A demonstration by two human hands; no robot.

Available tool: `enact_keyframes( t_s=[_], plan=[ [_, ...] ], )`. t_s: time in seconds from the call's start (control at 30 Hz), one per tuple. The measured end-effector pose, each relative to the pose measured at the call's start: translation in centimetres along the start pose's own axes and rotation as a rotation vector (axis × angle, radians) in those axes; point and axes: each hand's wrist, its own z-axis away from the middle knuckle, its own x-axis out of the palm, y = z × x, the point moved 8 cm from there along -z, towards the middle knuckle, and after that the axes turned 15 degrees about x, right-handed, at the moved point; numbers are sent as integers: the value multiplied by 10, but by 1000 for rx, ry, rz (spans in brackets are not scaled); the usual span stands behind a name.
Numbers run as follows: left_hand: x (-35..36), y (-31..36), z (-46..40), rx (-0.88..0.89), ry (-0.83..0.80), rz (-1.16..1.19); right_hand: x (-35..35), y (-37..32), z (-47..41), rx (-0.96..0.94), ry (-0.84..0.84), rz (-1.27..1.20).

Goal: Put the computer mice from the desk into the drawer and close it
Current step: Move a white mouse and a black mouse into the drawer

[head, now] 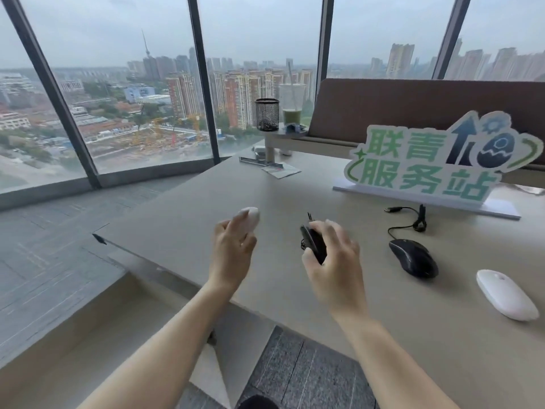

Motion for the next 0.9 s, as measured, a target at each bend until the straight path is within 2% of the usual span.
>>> enact_keyframes(
  t_s=[0.13,0.23,0.37,0.47,0.6,0.73,0.9],
  plan=[
    [-112,-16,27,-35,185,-68,-3,-90,27,-142,-58,-301],
    [-188,-42,57,-89,272,-185,12,-138,49,-149,-164,-473],
    [-258,-93,107,-273,355,-304,59,-171,78,-127,-331,-565],
    [-275,-132,142,-410,344,-325,107,-173,98,-81,-474,-565],
    [-259,-197,180,-601,238,-304,203,-152,127,5,-662,-393],
    [-215,-247,199,-711,110,-274,292,-114,146,51,-747,-134],
    [-180,-289,213,-816,-15,-318,377,-74,165,13,-857,402]
  ],
)
